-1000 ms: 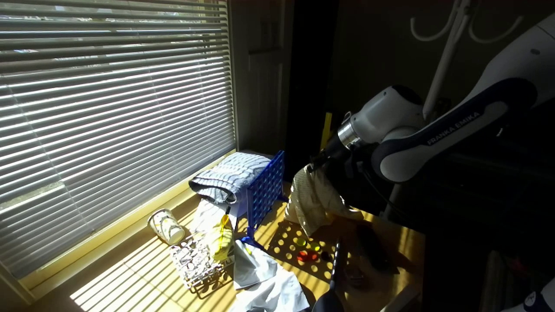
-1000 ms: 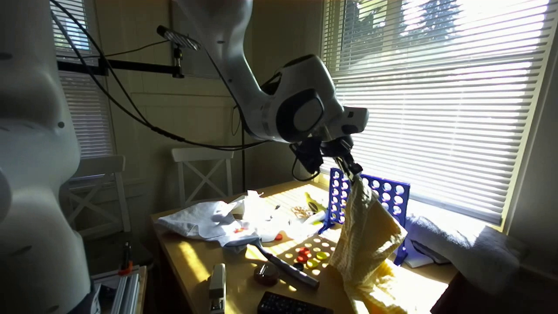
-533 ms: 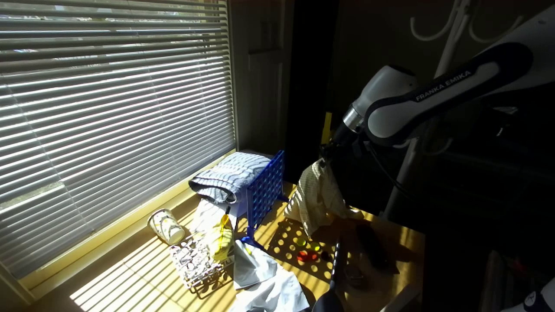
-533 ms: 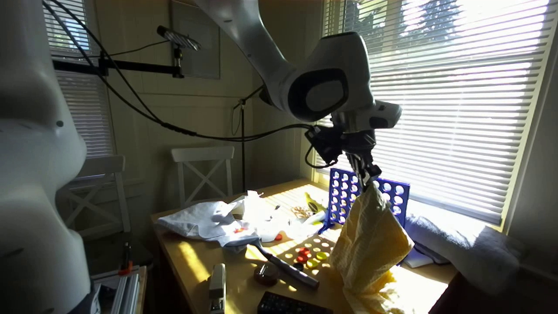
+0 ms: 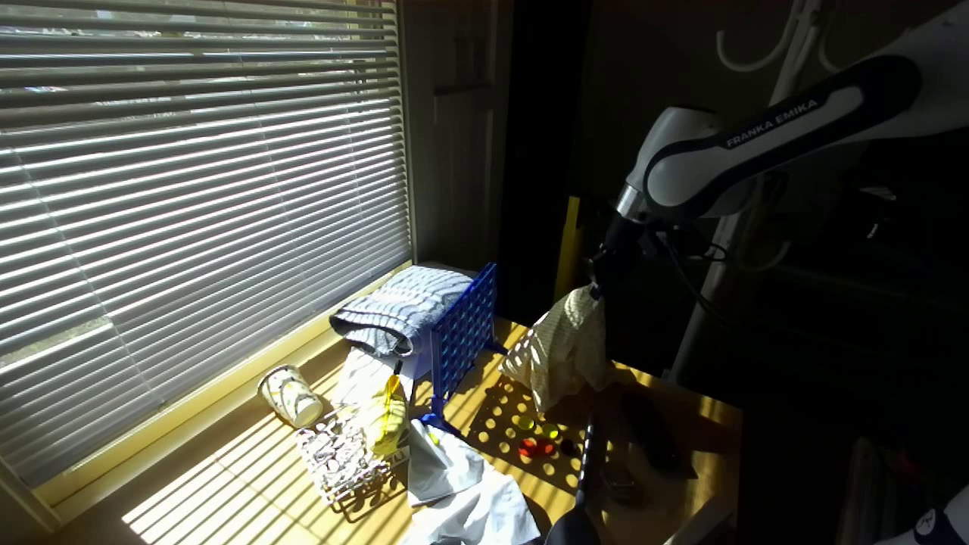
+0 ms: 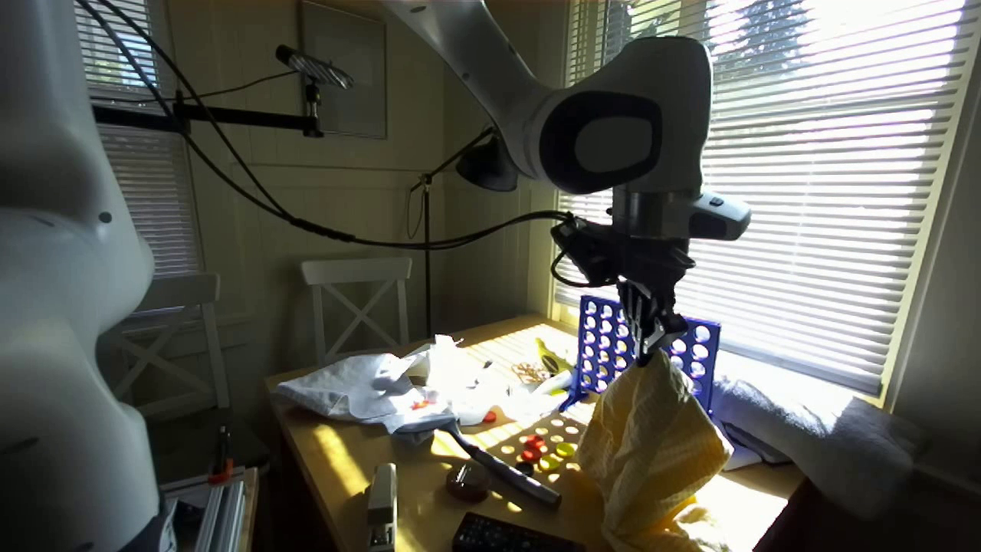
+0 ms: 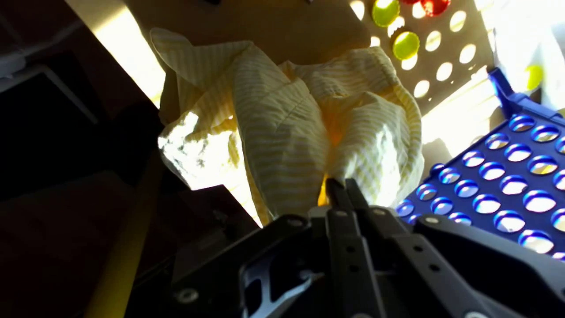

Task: Take the cloth off of the coat hanger and put it on the table

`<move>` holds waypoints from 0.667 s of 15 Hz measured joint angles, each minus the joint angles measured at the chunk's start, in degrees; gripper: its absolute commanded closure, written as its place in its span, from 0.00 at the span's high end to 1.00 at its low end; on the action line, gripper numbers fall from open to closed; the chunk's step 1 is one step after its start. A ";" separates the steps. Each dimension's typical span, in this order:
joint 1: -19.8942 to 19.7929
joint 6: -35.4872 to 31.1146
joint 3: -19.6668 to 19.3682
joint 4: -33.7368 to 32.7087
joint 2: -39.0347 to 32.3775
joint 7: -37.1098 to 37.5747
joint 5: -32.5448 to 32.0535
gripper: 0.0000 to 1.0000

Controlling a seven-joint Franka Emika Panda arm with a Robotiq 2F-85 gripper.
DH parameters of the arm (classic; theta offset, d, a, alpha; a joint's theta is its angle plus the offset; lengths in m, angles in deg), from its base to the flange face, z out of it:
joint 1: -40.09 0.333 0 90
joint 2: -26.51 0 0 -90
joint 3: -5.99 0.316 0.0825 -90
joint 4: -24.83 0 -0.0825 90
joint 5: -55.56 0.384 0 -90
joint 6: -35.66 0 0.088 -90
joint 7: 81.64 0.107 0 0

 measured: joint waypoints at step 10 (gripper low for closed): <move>0.14 4.11 -0.07 -0.51 -4.16 -3.19 -0.15 0.00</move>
